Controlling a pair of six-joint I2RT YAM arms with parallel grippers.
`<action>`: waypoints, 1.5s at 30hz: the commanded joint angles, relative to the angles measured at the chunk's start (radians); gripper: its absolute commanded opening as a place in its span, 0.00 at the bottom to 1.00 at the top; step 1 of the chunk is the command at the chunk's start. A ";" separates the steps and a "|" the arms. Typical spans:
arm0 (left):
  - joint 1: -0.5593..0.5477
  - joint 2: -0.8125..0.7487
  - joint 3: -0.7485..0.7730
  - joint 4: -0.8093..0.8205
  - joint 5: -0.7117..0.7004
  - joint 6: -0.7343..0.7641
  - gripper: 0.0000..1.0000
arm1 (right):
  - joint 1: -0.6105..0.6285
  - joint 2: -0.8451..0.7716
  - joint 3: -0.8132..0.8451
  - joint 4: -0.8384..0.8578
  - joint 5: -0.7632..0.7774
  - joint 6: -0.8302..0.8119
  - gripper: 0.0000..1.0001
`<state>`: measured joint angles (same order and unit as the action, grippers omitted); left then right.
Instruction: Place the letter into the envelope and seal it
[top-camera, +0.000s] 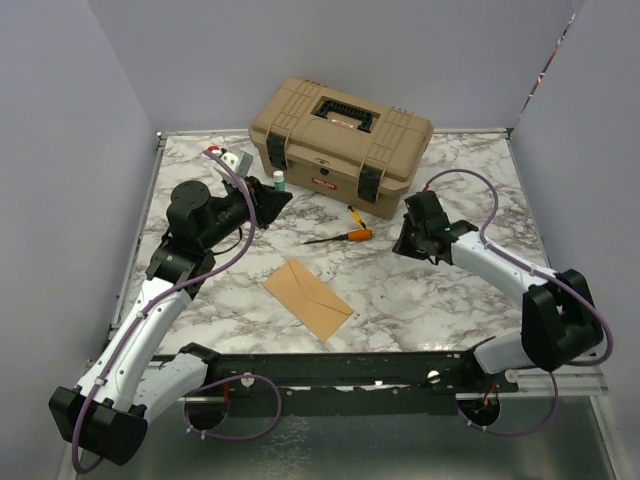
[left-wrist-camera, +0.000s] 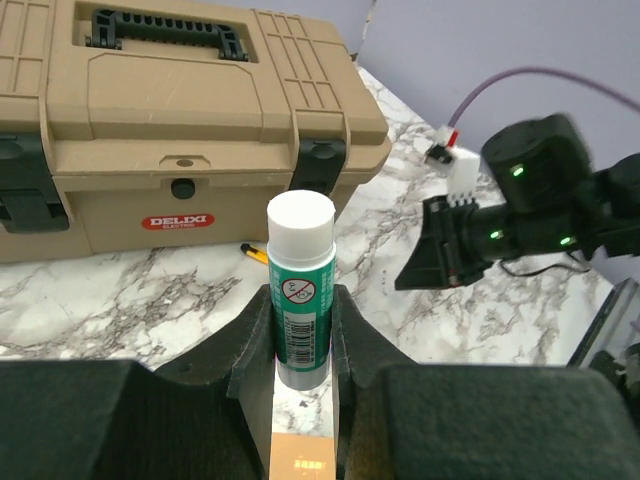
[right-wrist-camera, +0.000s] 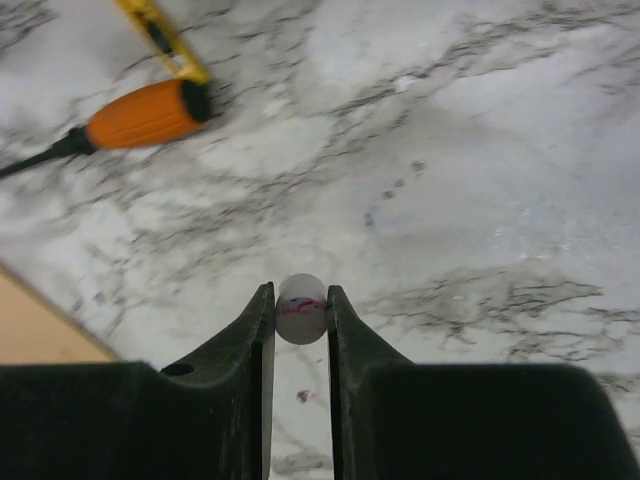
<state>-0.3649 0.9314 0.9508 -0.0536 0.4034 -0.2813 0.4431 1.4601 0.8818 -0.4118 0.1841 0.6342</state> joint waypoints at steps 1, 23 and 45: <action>-0.027 0.007 -0.037 0.006 0.005 0.170 0.00 | -0.006 -0.116 0.009 -0.005 -0.365 -0.116 0.01; -0.122 -0.001 -0.272 0.188 0.241 0.623 0.00 | 0.043 -0.107 0.341 0.197 -0.995 0.118 0.01; -0.153 0.029 -0.241 0.145 0.263 0.648 0.00 | 0.134 0.017 0.403 0.239 -0.998 0.166 0.01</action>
<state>-0.5049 0.9569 0.6804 0.1013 0.6281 0.3531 0.5667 1.4658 1.2503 -0.1822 -0.7902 0.7853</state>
